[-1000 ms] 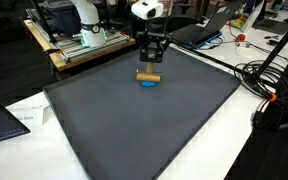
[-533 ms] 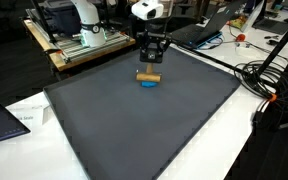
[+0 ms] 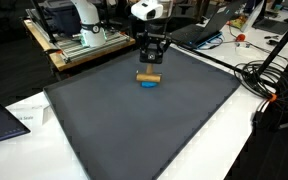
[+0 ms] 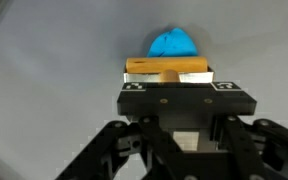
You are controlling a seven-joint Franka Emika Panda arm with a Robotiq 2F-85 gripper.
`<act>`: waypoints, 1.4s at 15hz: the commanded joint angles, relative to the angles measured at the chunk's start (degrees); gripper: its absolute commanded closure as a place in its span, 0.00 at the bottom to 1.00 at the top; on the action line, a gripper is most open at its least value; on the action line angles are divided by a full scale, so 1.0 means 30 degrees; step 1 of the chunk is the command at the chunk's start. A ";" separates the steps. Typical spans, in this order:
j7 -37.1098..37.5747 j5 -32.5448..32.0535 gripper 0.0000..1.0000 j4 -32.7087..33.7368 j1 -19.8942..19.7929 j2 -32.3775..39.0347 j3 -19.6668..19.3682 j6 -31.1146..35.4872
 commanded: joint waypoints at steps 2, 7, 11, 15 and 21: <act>0.0211 -0.0618 0.78 -0.0129 0.0071 0.1773 -0.0286 0.1922; 0.0234 -0.0692 0.78 -0.0059 0.0051 0.1798 -0.0351 0.2030; 0.0233 -0.0748 0.78 -0.0010 0.0037 0.1814 -0.0406 0.2159; 0.0234 -0.0828 0.78 0.0064 0.0025 0.1826 -0.0471 0.2293; 0.0228 -0.1003 0.78 0.0193 -0.0011 0.1808 -0.0597 0.2578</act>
